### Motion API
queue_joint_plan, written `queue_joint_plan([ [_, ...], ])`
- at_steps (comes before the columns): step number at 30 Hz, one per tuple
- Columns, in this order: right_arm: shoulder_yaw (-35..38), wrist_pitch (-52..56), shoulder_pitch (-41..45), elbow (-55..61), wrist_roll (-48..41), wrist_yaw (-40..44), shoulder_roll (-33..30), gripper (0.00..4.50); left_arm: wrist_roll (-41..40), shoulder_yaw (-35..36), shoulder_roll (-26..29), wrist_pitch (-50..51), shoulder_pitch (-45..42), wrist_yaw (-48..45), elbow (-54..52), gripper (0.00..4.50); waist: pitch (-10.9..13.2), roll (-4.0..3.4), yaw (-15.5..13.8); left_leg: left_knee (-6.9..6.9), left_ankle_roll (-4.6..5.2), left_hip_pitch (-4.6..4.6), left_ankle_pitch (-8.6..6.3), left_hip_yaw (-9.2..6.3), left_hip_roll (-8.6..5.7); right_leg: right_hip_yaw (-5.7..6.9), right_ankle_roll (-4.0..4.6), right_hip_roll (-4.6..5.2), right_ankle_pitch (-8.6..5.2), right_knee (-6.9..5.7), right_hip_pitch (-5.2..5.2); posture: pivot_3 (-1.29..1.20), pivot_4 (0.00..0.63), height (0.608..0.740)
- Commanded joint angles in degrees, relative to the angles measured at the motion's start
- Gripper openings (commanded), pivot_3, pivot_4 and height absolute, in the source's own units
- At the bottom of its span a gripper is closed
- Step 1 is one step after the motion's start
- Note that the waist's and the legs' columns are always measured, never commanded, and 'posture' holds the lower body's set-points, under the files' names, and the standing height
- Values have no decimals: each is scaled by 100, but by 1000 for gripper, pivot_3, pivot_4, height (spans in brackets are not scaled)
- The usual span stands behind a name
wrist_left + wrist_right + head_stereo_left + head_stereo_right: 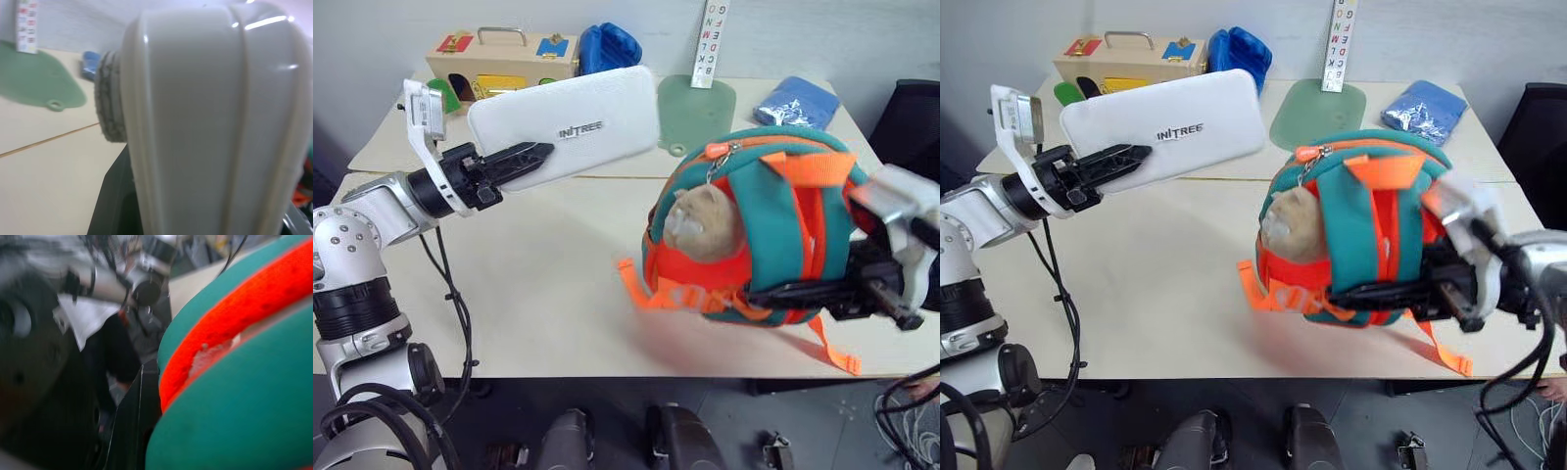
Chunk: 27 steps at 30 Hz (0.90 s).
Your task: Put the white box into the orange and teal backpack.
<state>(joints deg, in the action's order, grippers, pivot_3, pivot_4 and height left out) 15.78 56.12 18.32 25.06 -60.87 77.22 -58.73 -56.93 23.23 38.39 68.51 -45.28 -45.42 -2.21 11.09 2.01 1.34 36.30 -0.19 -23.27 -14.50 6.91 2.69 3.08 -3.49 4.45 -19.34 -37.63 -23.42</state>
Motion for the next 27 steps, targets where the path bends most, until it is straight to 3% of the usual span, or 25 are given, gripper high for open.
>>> queue_joint_plan([
  [1, 29, -348, -90, -31, 226, 115, -96, 5, -393, -68, 162, -86, -17, -429, -479, 1307, 0, 0, 12, 4, -2, 0, 1, 0, 0, 0, 0, 0, 0, -3, 0, 0, 150, 740],
  [5, -30, -480, -90, -226, 412, -23, -22, 5, 58, -559, 539, -583, -10, -948, -578, 1307, 0, 0, 27, 11, -12, 8, 10, 0, 6, -1, 0, -8, 0, -16, 1, 0, 150, 740],
  [10, 22, -416, 2, -361, 300, -126, -10, 5, 1541, -2016, 1226, -2056, 22, -2172, -240, 1307, 0, -1, 3, 8, -13, 11, 10, 0, 4, -2, 3, -9, -2, -12, 2, 0, 150, 740],
  [15, -94, -475, 102, -474, 421, -273, 55, 5, 2171, -2636, 1323, -2771, -623, -3068, 517, 1307, 2, 4, -70, 18, -5, 1, 6, 0, 5, 0, 4, -8, -2, -8, 1, 0, 150, 740],
  [18, -188, -537, 104, -414, 486, -373, 114, 5, 2463, -2950, 1141, -3046, -932, -3364, 739, 1307, 2, 3, -115, 21, 2, 0, 2, 1, 3, -1, 3, -6, -2, -7, 1, 0, 150, 740],
  [27, -209, -502, -11, 44, 312, -694, 311, 5, 3136, -3396, -865, -3413, -1235, -2225, 1149, 1307, 2, 3, -125, 78, 23, -26, -10, -7, 9, 3, -8, -7, 4, -19, 0, 0, 150, 740],
])
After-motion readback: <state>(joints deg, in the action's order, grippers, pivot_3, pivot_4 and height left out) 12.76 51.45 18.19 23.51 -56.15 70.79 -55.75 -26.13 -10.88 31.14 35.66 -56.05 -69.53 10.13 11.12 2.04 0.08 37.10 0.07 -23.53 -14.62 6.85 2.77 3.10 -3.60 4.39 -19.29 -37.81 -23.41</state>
